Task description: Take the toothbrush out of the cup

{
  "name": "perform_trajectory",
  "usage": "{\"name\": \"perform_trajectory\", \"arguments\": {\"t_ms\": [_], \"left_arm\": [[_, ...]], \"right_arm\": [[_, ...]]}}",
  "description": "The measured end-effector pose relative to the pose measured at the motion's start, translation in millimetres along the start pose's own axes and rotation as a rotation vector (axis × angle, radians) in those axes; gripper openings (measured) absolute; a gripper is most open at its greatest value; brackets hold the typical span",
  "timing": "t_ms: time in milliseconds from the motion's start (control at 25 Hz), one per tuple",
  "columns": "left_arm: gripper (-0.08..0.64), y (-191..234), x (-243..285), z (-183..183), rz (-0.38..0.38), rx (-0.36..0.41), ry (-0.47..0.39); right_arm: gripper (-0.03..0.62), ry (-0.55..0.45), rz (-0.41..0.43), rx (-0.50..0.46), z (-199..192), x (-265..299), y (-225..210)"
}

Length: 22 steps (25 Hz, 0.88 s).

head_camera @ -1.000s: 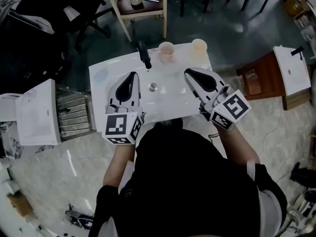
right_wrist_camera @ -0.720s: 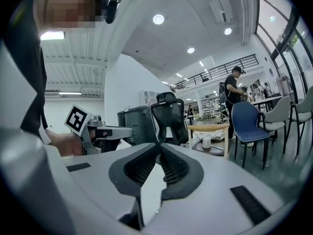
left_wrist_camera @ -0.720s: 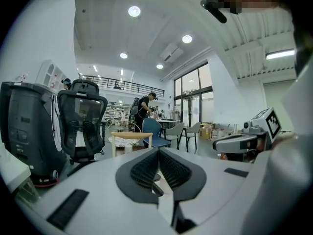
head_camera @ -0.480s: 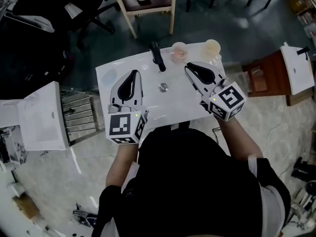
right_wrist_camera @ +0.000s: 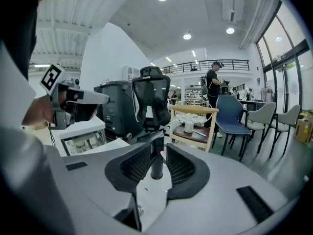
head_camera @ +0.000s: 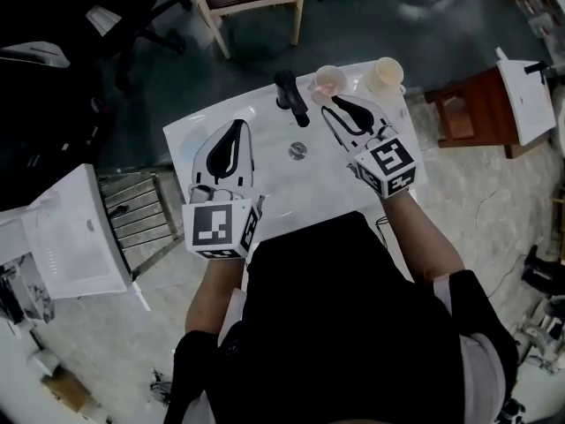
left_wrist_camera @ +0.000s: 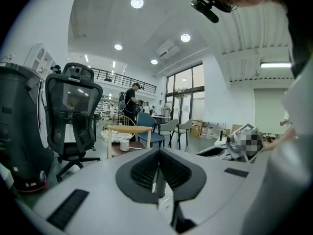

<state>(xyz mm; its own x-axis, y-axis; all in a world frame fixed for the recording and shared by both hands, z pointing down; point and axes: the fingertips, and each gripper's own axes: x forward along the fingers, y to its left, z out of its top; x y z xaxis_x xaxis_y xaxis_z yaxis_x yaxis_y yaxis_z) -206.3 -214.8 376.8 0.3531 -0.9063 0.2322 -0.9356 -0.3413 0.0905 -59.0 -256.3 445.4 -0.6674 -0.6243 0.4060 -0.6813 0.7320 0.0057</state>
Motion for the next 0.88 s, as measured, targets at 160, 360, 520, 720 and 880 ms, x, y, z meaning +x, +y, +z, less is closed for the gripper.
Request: {"name": "perform_trajectory", "arguments": {"t_ms": [160,360,520,720,880], "left_arm": [[0.017,2.9,9.1,-7.1,-0.024,-0.026,0.027],[0.017,1.1,15.6,-9.8,-0.043,-0.032,0.040],[0.017,6.3,24.3,-8.0,-0.020,-0.083,0.026],[0.017,12.0,26.4,-15.0,0.008,-0.084,0.044],[0.017,9.9,22.7,-17.0,0.033,-0.092,0.051]], "right_arm": [[0.095,0.070,-0.034,-0.099,-14.6,23.2,-13.5],[0.095,0.118,-0.038,-0.199,-32.1,47.4,-27.6],[0.103,0.162,-0.016,-0.229,-48.9,64.7,-35.0],[0.104,0.205,-0.004,-0.337,-61.3,77.6,-35.5],[0.104,0.233,-0.009,-0.369,-67.4,85.8,-38.1]]}}
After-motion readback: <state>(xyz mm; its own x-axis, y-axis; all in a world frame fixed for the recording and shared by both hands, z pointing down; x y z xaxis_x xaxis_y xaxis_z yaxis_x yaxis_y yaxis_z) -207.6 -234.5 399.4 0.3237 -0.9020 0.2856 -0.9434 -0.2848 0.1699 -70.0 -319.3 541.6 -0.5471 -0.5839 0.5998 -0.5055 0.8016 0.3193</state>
